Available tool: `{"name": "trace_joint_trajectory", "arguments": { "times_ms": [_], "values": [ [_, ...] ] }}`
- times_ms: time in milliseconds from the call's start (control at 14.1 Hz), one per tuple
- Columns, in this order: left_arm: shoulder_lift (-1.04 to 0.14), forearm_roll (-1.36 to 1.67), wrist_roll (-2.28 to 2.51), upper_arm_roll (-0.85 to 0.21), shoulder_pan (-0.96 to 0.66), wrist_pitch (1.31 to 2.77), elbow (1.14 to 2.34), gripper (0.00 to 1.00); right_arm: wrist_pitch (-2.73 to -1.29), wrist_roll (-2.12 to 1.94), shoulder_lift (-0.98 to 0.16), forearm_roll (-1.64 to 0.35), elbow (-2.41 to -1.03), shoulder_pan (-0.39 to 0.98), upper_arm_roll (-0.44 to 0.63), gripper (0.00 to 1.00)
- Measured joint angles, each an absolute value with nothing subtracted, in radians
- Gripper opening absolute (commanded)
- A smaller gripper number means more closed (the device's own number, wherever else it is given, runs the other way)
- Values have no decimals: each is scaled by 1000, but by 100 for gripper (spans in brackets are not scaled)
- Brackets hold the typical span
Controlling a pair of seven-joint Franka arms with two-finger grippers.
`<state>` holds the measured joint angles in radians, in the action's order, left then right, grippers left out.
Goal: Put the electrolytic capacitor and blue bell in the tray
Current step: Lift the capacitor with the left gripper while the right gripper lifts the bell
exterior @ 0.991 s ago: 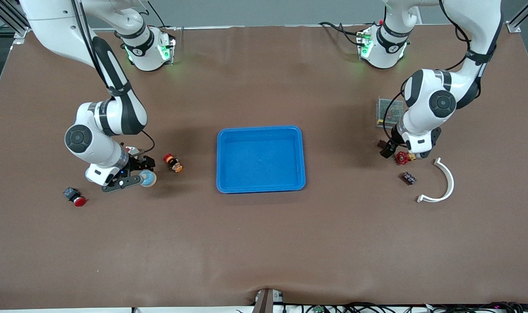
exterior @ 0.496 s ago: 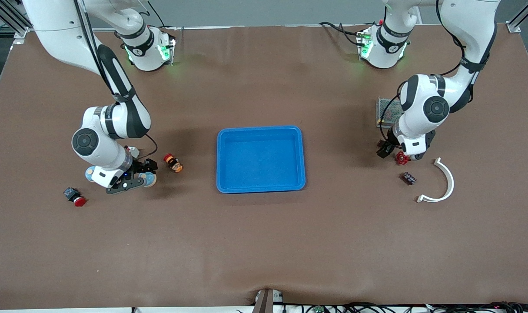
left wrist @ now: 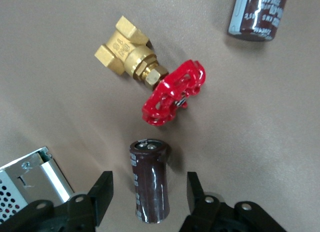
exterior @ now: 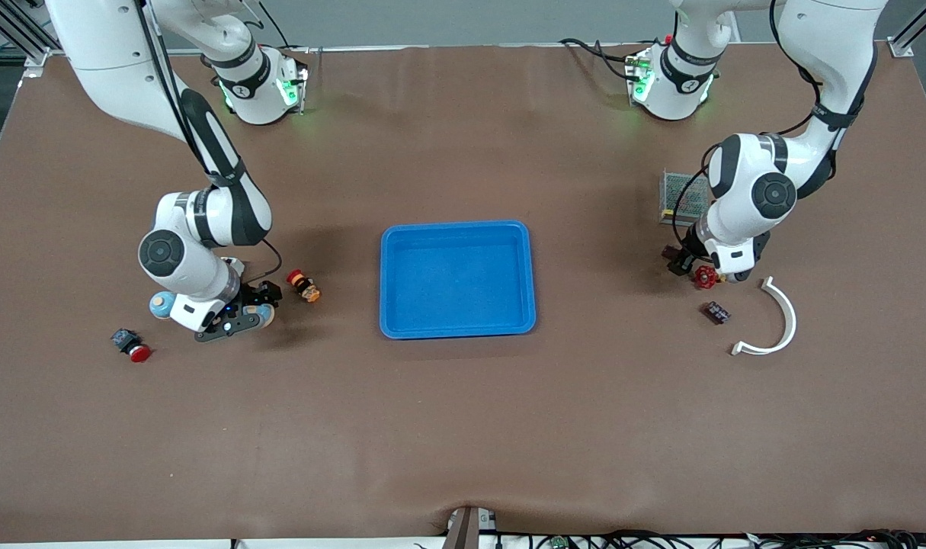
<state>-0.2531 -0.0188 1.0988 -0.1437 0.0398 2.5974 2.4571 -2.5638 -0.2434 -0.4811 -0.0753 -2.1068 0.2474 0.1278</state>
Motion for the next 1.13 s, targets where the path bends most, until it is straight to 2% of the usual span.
{"name": "trace_joint_trajectory", "arguments": {
  "times_ms": [142, 212, 496, 920, 1133],
  "values": [
    [-258, -19, 1099, -145, 40, 2599, 2457, 37, -2571, -243, -490, -75, -2107, 248, 128, 100],
    [-260, -19, 1099, -145, 39, 2600, 2457, 28, -2577, -244, -494, -75, -2107, 248, 128, 100],
    [-267, -20, 1098, -146, 39, 2602, 2456, 0, -2589, -244, -507, -75, -2106, 248, 128, 100],
    [-268, -20, 1098, -150, 38, 2606, 2440, 0, -2590, -244, -507, -75, -2106, 248, 128, 100],
    [-266, -20, 1115, -175, 37, 2582, 2391, 0, -2590, -244, -507, -75, -2106, 248, 128, 78]
  ]
}}
